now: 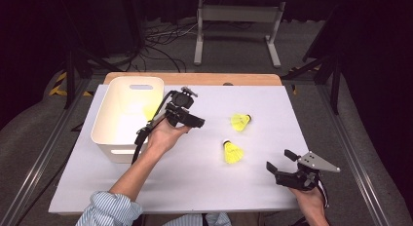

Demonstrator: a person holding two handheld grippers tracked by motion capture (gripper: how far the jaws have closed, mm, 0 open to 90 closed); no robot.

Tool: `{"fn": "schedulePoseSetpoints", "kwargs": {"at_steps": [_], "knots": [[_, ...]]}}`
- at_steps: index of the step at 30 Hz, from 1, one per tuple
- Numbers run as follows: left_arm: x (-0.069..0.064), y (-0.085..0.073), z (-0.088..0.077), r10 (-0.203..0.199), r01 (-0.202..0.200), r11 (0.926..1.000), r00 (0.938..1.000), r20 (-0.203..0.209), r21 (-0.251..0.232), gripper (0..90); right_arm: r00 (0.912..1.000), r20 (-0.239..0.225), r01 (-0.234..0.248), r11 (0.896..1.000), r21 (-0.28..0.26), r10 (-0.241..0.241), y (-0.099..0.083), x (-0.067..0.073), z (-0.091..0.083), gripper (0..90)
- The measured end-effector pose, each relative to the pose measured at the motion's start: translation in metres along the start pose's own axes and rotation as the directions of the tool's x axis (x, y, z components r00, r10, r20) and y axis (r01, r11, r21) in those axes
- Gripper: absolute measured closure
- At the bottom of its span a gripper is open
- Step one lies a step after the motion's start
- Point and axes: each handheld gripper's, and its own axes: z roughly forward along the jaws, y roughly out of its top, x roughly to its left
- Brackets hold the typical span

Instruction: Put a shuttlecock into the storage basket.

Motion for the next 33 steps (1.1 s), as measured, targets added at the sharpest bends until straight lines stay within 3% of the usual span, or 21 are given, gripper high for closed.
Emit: {"fn": "schedulePoseSetpoints", "kwargs": {"at_steps": [5, 11, 16, 21, 27, 33], "knots": [[-0.001, -0.002, 0.002, 0.004, -0.004, 1.0000, 1.0000, -0.001, 0.006, 33.1, 1.0000, -0.003, -0.004, 1.000, 0.000, 0.004, 0.001, 0.001, -0.001, 12.5], [-0.004, -0.004, 0.005, 0.006, -0.006, 0.9999, 1.0000, 0.005, 0.011, 33.0, 0.9995, 0.008, 0.030, 0.999, 0.015, -0.030, 0.007, 0.005, -0.001, 11.8], [-0.005, -0.006, 0.005, 0.006, -0.006, 1.0000, 1.0000, 0.008, 0.006, 33.0, 0.9985, -0.021, 0.052, 0.998, 0.032, -0.052, 0.007, 0.009, 0.003, 11.6], [-0.008, -0.010, 0.007, 0.009, -0.009, 0.9999, 0.9999, 0.010, 0.008, 32.7, 0.9967, -0.053, 0.064, 0.997, 0.052, -0.061, 0.009, 0.013, 0.008, 14.5], [-0.011, -0.014, 0.007, 0.007, -0.007, 1.0000, 0.9999, 0.014, 0.000, 32.7, 0.9953, -0.066, 0.077, 0.991, 0.105, -0.071, 0.015, 0.021, 0.020, 18.7], [-0.012, -0.016, 0.010, 0.005, -0.005, 1.0000, 0.9998, 0.018, 0.007, 32.6, 0.9950, -0.075, 0.076, 0.989, 0.126, -0.067, 0.020, 0.026, 0.025, 24.9]]}}
